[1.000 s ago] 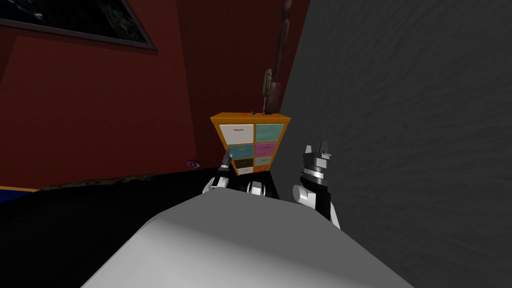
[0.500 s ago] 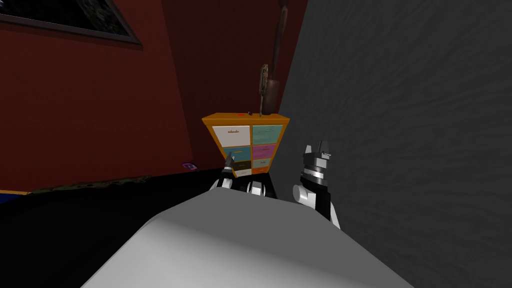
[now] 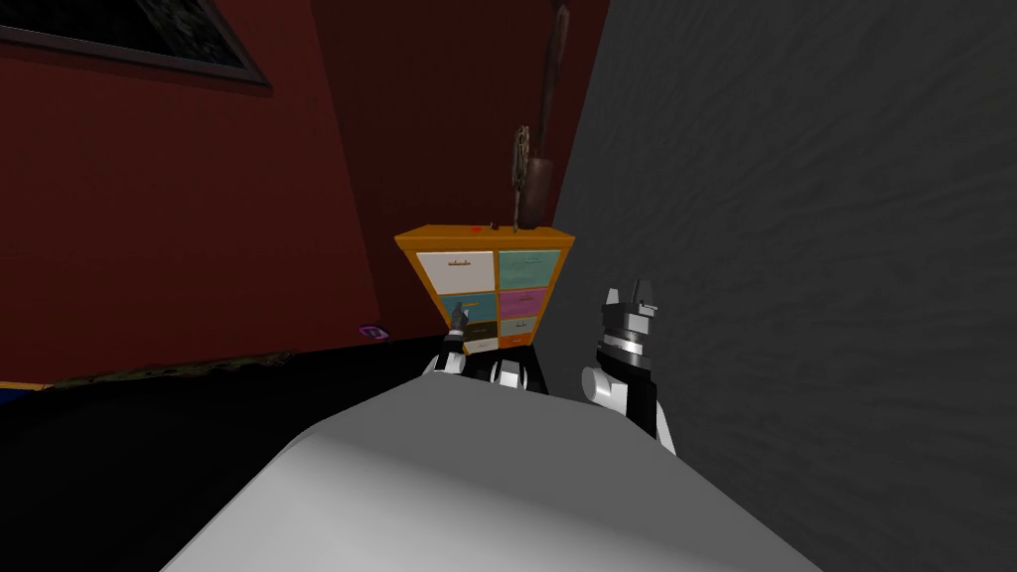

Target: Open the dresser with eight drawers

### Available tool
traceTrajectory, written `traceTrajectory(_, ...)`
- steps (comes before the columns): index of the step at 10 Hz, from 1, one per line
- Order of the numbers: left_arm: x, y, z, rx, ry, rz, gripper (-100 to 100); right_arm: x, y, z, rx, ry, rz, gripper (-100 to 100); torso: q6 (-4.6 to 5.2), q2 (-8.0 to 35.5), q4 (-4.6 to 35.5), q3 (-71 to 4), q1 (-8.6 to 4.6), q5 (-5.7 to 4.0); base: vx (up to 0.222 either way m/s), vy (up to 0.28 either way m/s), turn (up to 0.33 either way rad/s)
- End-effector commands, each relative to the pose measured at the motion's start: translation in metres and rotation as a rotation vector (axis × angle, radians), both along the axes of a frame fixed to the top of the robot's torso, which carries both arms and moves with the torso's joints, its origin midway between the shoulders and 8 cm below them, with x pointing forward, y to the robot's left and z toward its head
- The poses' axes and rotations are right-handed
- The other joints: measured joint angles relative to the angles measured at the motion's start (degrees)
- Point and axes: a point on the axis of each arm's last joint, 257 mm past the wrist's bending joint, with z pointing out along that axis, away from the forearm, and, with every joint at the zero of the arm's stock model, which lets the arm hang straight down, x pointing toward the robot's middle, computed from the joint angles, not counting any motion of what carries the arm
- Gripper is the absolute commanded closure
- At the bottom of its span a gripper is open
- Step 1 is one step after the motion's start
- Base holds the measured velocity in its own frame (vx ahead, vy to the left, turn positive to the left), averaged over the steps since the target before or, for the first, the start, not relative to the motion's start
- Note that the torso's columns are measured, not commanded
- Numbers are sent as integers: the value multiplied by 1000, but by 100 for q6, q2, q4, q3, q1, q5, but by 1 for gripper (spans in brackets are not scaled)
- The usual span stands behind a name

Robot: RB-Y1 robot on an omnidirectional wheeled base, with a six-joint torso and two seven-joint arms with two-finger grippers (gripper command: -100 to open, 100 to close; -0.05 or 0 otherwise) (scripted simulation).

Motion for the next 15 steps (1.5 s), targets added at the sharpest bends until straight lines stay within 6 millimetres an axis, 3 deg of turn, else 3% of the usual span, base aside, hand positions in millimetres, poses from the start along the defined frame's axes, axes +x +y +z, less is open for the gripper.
traceTrajectory(1,-6,-1,-7,-2,2,0,100,0,0,0,0,0,0,0,0,11,2,5,-4,-1,-36,1,-2)
traceTrajectory(7,-1,-3,4,0,0,-7,100,0,0,0,0,0,0,0,1,18,5,11,-7,-2,-125,-54,14)
traceTrajectory(8,-1,4,5,29,5,-14,-100,0,0,0,0,0,0,0,0,-17,-3,-8,11,3,-18,-9,-1)
traceTrajectory(13,2,26,12,121,21,-35,-100,0,0,0,0,0,0,0,1,15,4,9,-8,-2,17,5,3)
traceTrajectory(15,9,25,13,107,34,-27,-100,0,0,0,0,0,0,0,1,5,2,4,-6,-1,61,12,15)
